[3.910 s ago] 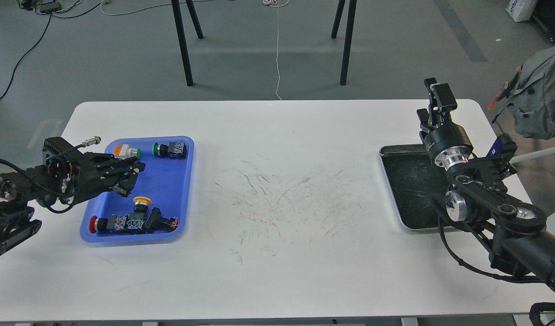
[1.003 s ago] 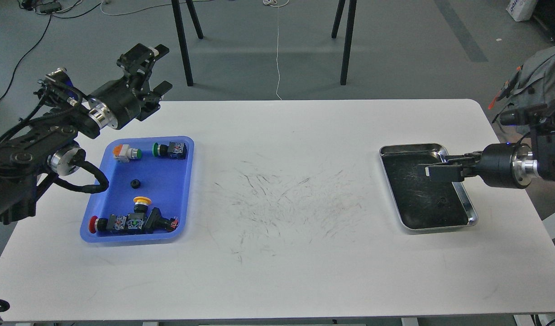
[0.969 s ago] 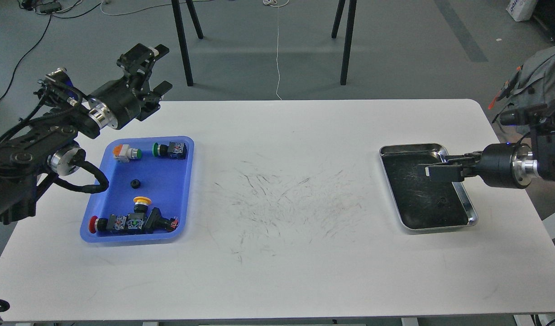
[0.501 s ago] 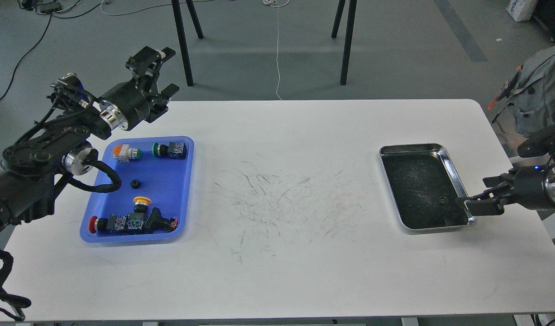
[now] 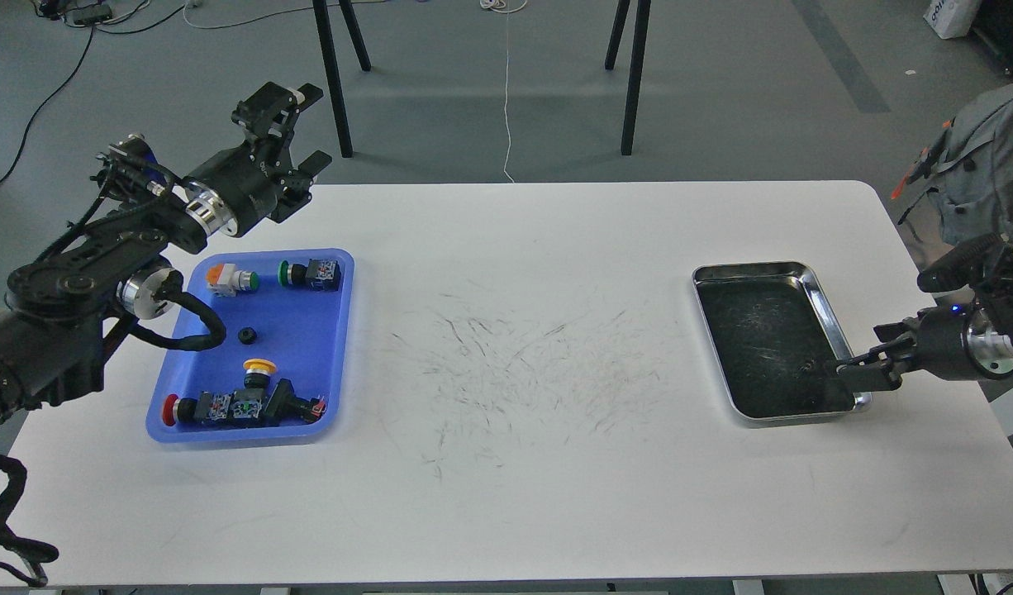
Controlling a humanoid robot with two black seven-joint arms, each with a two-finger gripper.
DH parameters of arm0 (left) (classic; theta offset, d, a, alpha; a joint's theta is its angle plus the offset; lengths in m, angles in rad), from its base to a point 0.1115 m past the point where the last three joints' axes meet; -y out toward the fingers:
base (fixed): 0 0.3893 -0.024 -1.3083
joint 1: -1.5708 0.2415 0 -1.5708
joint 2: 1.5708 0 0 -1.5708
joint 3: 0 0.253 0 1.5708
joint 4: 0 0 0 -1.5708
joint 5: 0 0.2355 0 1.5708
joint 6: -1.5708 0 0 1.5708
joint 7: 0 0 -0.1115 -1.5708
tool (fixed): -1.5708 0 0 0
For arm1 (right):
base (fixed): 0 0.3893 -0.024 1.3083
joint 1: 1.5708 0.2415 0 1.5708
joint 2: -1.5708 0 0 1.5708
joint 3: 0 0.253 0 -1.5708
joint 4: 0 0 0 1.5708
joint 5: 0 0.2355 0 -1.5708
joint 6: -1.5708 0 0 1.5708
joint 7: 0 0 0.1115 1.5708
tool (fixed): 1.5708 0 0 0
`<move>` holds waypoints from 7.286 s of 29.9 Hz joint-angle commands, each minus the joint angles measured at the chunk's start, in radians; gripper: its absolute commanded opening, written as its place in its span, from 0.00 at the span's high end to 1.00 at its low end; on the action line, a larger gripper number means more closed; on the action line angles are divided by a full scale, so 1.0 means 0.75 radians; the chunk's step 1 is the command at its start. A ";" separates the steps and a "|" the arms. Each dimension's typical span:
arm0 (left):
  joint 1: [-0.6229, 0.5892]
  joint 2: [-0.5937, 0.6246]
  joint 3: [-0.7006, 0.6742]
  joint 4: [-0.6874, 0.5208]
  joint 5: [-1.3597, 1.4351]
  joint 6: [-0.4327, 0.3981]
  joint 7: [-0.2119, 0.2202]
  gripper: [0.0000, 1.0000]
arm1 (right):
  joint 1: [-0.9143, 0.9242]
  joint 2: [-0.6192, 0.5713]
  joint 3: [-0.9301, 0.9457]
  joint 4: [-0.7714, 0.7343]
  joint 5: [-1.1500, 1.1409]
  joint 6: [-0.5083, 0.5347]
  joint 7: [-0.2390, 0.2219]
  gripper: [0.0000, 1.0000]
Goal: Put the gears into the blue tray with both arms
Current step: 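Lower the right gripper into the dark metal tray, then grasp a black gear in the metal tray with the right gripper, then carry the black gear with the right gripper toward the table center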
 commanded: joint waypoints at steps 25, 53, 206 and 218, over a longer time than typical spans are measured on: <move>0.019 0.038 0.000 -0.004 -0.049 0.000 0.000 0.00 | -0.035 0.128 0.005 -0.115 0.000 -0.022 0.000 0.07; 0.039 0.046 0.000 -0.004 -0.065 0.004 0.000 0.00 | -0.095 0.187 0.005 -0.156 0.000 -0.059 0.000 0.20; 0.076 0.074 -0.036 0.016 -0.324 -0.185 0.000 0.00 | -0.201 0.613 0.473 -0.070 0.113 -0.558 0.000 0.98; 0.078 0.072 -0.128 0.067 -0.429 -0.185 0.000 0.00 | -0.283 0.846 0.375 -0.113 0.072 -0.646 0.000 0.98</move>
